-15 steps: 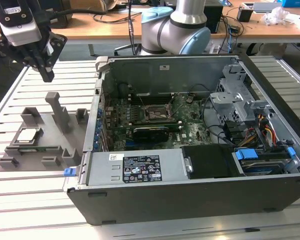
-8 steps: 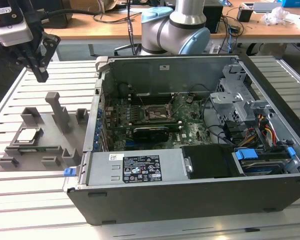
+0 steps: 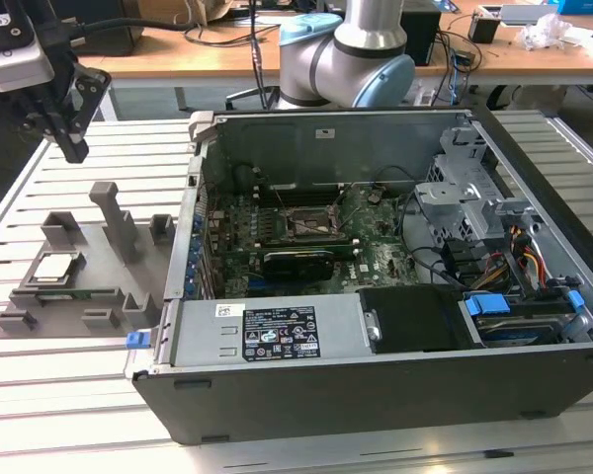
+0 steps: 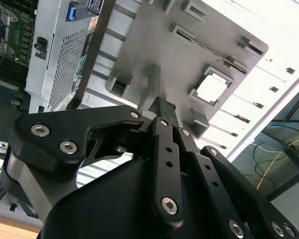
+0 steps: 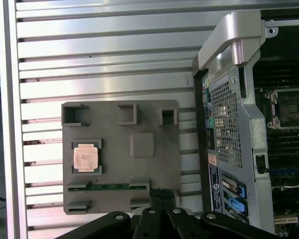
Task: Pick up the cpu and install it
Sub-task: 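Reach for the cpu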
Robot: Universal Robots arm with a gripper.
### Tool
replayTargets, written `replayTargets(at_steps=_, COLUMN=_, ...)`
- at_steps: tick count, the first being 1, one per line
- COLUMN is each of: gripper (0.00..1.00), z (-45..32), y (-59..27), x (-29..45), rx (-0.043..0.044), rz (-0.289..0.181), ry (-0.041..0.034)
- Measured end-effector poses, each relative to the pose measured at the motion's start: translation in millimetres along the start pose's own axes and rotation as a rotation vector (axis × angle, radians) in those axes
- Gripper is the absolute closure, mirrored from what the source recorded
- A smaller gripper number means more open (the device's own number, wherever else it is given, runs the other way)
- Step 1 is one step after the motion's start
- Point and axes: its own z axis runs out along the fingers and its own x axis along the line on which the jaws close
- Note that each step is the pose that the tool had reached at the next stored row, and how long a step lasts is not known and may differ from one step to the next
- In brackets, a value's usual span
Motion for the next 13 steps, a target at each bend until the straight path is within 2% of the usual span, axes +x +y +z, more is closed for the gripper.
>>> replayTargets(at_steps=13, gripper=0.89, z=-0.2, y=-1.1, x=14.6, rx=0.0001, rz=0.000, ry=0.0001)
